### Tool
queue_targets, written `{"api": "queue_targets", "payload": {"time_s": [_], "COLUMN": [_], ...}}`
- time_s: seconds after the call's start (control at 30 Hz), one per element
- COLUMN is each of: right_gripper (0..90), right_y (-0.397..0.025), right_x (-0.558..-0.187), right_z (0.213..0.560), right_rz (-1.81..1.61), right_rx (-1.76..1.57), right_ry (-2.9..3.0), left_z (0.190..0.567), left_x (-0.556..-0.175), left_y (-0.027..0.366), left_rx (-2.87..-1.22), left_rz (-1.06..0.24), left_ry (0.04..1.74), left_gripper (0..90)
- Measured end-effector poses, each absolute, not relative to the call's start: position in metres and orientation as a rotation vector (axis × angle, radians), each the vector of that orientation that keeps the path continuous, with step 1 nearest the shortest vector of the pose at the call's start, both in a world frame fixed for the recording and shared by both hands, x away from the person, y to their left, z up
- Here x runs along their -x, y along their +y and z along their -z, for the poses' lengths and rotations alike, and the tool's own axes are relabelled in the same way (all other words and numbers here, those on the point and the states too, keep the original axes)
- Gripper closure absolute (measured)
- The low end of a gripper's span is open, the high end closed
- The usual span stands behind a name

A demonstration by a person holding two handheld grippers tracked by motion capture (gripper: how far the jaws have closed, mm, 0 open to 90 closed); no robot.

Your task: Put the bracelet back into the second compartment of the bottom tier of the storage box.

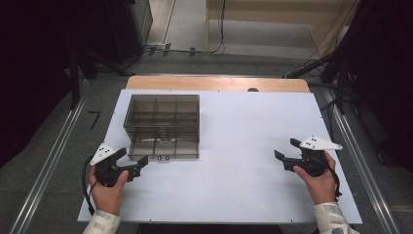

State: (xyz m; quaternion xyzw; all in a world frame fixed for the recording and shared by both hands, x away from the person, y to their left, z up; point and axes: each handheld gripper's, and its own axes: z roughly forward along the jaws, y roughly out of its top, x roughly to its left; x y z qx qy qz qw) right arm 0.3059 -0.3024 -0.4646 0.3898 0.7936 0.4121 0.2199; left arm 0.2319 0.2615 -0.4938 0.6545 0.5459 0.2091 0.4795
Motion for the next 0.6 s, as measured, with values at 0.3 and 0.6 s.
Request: {"api": "queue_targets", "payload": {"time_s": [0.3, 0.6], "right_gripper": [20.9, 20.1], "right_y": [-0.332, -0.360], "right_x": [-0.298, -0.290], "right_z": [0.469, 0.475], "right_rz": [-1.111, -1.056], "right_rx": [-1.153, -1.231], "right_ry": [2.141, 2.085], "left_z": [0.494, 0.494], "left_x": [-0.231, -0.230], "left_y": [0.262, 0.265], "left_rx": [-1.595, -1.584], "left_rz": [-0.511, -0.515], "left_ry": [1.338, 1.354], "left_gripper": [4.5, 4.4]}}
